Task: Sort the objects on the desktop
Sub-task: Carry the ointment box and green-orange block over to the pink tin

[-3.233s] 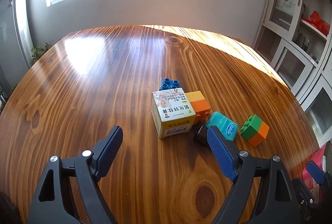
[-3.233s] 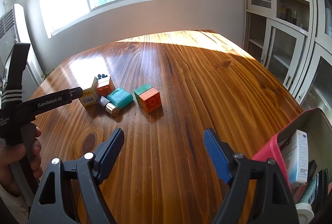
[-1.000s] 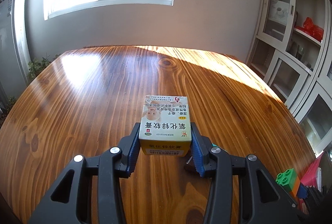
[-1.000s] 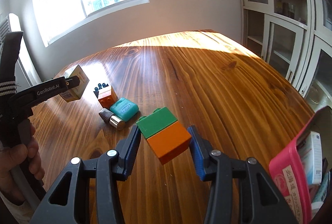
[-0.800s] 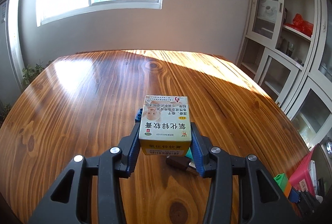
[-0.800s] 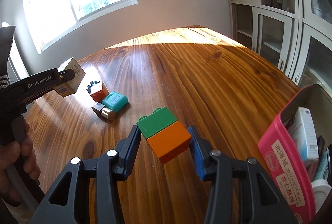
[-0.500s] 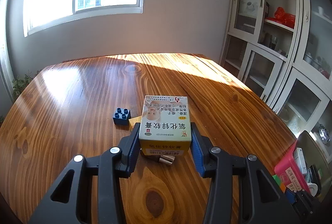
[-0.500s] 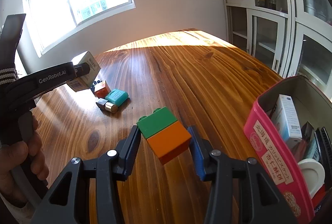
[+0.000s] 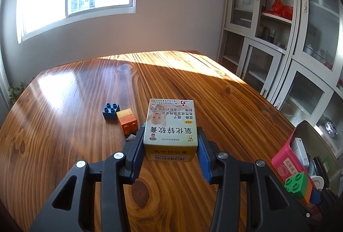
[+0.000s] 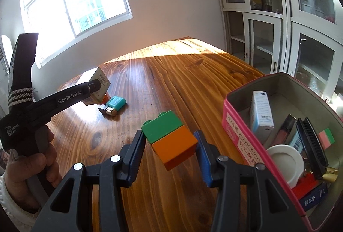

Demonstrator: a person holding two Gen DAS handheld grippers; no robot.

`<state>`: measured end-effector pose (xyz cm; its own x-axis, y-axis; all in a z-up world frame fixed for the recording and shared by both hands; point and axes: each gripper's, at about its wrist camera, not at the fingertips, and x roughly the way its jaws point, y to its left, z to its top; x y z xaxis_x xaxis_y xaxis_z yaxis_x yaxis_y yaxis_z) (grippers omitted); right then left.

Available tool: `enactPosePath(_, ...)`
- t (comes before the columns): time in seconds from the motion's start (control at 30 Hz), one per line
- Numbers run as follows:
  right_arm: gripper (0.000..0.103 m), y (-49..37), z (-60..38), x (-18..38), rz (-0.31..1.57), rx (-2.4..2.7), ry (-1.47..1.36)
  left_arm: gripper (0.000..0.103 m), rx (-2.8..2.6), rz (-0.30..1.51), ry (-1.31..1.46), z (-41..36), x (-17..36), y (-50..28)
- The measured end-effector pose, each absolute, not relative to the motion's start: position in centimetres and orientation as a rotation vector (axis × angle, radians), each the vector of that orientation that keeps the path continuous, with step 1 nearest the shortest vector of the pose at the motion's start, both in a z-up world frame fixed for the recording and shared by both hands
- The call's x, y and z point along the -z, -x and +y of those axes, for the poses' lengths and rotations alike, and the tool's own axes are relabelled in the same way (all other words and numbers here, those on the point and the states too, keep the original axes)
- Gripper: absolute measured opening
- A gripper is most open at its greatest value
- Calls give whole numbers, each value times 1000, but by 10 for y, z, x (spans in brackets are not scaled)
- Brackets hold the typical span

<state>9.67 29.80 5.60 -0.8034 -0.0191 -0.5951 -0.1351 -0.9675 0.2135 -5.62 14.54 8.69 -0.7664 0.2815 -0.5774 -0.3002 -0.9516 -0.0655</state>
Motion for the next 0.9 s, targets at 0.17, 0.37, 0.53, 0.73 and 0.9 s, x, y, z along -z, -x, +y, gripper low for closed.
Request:
enactPosePath(0.17, 51, -113, 318, -62, 421, -2870, 907, 48, -2678, 49, 866, 150, -88, 47)
enactPosePath(0.37, 51, -132, 346, -69, 457, -2813, 828, 48, -2671, 46, 870, 155, -87, 39)
enactPosePath(0.53, 51, -144, 370, -72, 493, -2757, 785, 48, -2661, 48, 873, 159, -87, 35)
enactPosePath(0.73, 51, -157, 389, -72, 522, -2712, 754, 48, -2645, 56, 868, 166, -88, 28)
enactPosePath(0.9, 51, -166, 404, -71, 536, -2678, 739, 48, -2626, 58, 864, 174, -89, 22)
